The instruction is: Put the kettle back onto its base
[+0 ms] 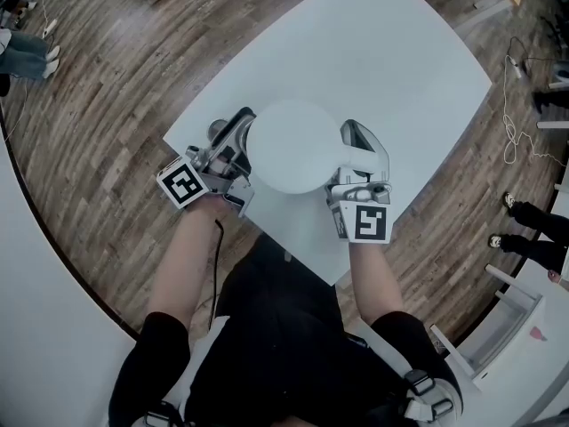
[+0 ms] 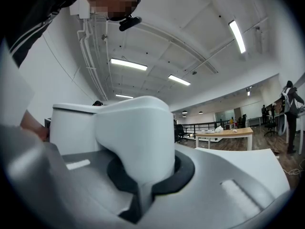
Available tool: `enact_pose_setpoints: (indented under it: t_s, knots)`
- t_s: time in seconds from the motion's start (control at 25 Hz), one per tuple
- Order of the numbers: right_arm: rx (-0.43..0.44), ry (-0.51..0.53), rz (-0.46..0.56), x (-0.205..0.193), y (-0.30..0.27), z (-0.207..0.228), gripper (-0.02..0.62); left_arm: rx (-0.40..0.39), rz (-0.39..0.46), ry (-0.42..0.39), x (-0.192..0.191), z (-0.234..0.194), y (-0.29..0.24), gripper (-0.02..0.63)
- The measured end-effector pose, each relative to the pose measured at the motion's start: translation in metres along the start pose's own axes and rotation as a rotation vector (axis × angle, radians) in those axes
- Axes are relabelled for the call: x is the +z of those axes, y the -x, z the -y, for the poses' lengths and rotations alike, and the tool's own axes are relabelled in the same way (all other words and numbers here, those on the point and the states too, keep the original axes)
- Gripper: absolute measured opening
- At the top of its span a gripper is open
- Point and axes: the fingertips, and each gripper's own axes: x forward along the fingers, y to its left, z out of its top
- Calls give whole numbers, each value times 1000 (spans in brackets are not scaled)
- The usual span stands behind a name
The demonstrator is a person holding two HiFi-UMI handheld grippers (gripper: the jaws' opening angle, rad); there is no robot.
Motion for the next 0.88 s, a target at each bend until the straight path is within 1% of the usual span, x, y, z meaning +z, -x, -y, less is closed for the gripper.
enact_pose_setpoints:
  t_s: [0.16,0.28,0.32,0.36,0.4,0.48,0.52,0.68,0.8,0.88]
  knots:
    - [-22,2,-6,-2,0,2,5,0,17,10,1,-1,1,241]
    - [-59,10,-17,-4,3,7,5,-3,80,65,5,-5,6,241]
    - [-68,13,-27,-6,4,10,37,1,100,79,6,-7,8,241]
    - [-75,14,-40,-9,6,13,93,7,114,88,6,-9,11,241]
    - [-81,12,-56,-13,9,16,131,15,125,94,6,-10,14,241]
    - [-86,12,-88,-22,18,19,143,31,148,101,5,-10,22,241]
    - [-86,15,-101,-25,24,20,165,39,166,103,4,-9,27,241]
    - [-69,14,-110,-25,50,15,173,67,262,105,2,-2,58,241]
    - [-46,6,-84,-16,68,14,173,65,314,88,-3,10,77,241]
    - [-30,-1,-72,-6,87,15,173,57,338,78,-14,26,88,239]
